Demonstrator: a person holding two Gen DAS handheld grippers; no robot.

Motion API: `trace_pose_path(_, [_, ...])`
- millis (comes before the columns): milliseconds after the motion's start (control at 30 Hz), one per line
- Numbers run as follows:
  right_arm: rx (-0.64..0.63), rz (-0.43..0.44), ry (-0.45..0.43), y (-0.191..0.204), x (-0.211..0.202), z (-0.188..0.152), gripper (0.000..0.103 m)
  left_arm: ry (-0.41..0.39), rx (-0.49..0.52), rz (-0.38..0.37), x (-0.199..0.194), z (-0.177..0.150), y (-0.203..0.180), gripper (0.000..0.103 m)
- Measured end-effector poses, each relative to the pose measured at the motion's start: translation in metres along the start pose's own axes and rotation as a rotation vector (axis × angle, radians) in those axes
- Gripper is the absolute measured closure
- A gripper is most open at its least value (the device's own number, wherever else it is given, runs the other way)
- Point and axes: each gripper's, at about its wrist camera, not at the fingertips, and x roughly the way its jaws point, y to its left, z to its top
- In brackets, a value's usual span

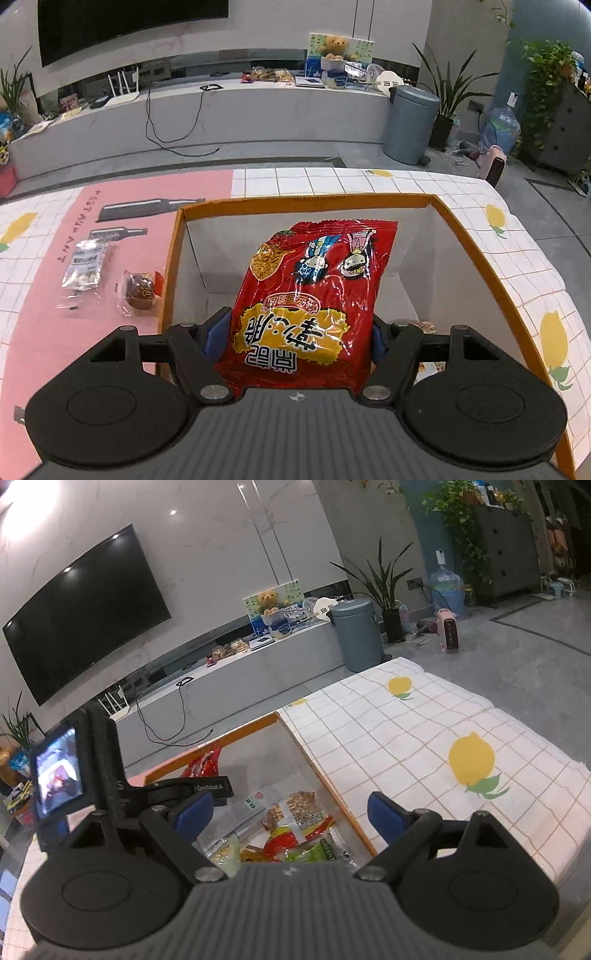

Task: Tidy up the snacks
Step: 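Lower the red chip bag into the orange box and open the left tool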

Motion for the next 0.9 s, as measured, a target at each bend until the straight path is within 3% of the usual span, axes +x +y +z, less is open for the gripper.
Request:
trace_pose_path(133, [0.021, -0.010, -0.003, -0.007, 0.000, 0.001, 0.015, -0.042, 0.015, 0.013, -0.004, 0.000, 0.001, 0.017])
trace_pose_path(367, [0.041, -0.011, -0.004, -0.012, -0.001, 0.001, 0.015, -0.141, -0.069, -0.030, -0.026, 0.002, 0.015, 0.012])
trace_pose_path(900, [-0.003, 0.058, 0.001, 0.003, -0.001, -0.001, 0.015, -0.191, -0.026, -0.061, -0.095, 0.002, 0.036, 0.012])
